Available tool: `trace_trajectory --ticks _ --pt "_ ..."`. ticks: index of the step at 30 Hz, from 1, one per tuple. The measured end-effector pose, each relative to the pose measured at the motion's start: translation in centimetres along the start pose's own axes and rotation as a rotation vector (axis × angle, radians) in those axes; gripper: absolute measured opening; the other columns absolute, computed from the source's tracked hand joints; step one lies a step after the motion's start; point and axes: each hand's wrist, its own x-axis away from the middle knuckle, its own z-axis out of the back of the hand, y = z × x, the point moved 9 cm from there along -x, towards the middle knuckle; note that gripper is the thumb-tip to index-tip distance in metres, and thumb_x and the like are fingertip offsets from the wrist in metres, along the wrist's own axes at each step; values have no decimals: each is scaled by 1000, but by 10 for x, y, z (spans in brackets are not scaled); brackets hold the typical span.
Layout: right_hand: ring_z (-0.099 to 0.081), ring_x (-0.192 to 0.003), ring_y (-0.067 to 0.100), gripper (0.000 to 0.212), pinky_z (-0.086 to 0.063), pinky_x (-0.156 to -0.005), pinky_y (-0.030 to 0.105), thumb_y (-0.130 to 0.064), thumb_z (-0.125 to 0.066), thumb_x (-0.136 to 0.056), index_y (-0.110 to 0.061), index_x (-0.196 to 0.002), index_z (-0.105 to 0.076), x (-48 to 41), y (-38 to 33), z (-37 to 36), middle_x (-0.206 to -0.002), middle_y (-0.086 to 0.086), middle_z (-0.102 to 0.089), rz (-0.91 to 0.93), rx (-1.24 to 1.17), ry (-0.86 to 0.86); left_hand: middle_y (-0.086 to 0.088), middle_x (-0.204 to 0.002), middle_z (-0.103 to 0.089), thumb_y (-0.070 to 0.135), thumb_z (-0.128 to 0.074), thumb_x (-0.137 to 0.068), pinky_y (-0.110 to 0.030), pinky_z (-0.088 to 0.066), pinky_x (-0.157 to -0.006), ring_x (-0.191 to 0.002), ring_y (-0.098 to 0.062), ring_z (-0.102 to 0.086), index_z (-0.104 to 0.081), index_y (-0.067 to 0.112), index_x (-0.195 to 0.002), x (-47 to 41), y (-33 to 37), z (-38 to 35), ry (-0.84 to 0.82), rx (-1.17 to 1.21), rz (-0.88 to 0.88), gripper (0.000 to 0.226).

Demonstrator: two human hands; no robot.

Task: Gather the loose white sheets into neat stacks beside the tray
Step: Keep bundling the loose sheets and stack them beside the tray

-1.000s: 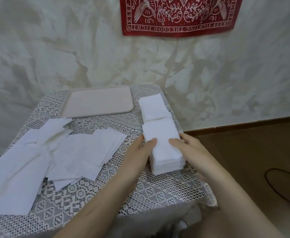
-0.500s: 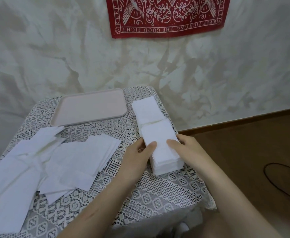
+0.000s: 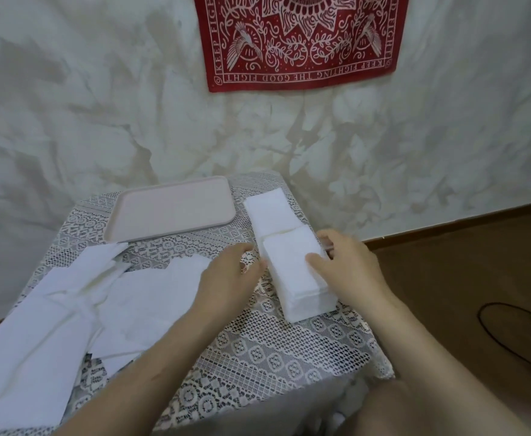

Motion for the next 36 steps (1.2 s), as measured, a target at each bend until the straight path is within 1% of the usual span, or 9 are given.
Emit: trace_trajectory --ticks 2,8,13,18,23,26,29,32,36 --pt "-55 -122 26 49 -48 -99 42 -38 -57 -99 -24 -146 -51 0 -19 7 -138 1 -58 99 149 42 5 -152 -56 52 -55 -104 -40 -48 -108 -129 -16 -59 -54 28 -149 3 4 21 41 -161 -96 51" --pt "-47 -131 26 49 -43 -102 42 -46 -45 -105 -22 -147 -49 12 -77 -13 -145 1 -53 319 421 50 2 -156 -51 50 -58 -103 -42 -45 -108 -141 -25 -48 -51 27 -152 18 -24 76 107 -497 -164 54" --pt "-45 -135 27 53 -36 -108 41 -52 -46 -103 -20 -145 -52 25 -135 -55 -146 4 -53 463 453 22 -7 -144 -62 43 -71 -96 -47 -52 -97 -128 -36 -58 -62 18 -142 39 -74 117 151 -619 -108 53" --pt "-45 -135 27 51 -35 -108 41 -52 -41 -104 -20 -142 -53 36 -186 -107 -144 3 -53 559 471 -36 -12 -138 -67 43 -76 -92 -49 -58 -85 -117 -41 -64 -66 15 -136 57 -118 154 161 -718 -51 54" --pt "-38 -143 27 52 -33 -115 41 -49 -39 -106 -22 -150 -45 46 -234 -162 -155 3 -44 624 460 -127 -15 -139 -66 43 -76 -93 -51 -56 -89 -119 -44 -63 -66 12 -136 69 -169 185 163 -739 33 54" --pt "-36 -143 27 51 -38 -111 42 -46 -40 -107 -20 -150 -44 49 -257 -188 -156 4 -41 665 435 -171 -11 -141 -65 44 -73 -95 -49 -56 -88 -124 -39 -61 -66 14 -137 75 -191 201 212 -703 67 52" --pt "-38 -140 29 51 -41 -107 42 -48 -44 -106 -19 -148 -48 54 -270 -213 -154 4 -44 701 417 -224 -9 -141 -65 43 -69 -98 -49 -53 -95 -126 -39 -60 -64 15 -139 79 -219 202 227 -635 90 50" --pt "-43 -131 28 50 -39 -104 42 -50 -44 -105 -21 -144 -52 57 -263 -236 -147 1 -49 699 435 -287 -6 -138 -67 47 -54 -103 -46 -51 -99 -124 -35 -63 -67 15 -136 83 -237 191 253 -561 97 47" --pt "-45 -129 25 47 -39 -104 41 -50 -48 -103 -24 -142 -55 50 -258 -238 -144 -3 -52 693 380 -280 -3 -135 -70 59 -37 -99 -45 -51 -101 -124 -29 -64 -69 17 -132 87 -248 187 332 -435 93 61"
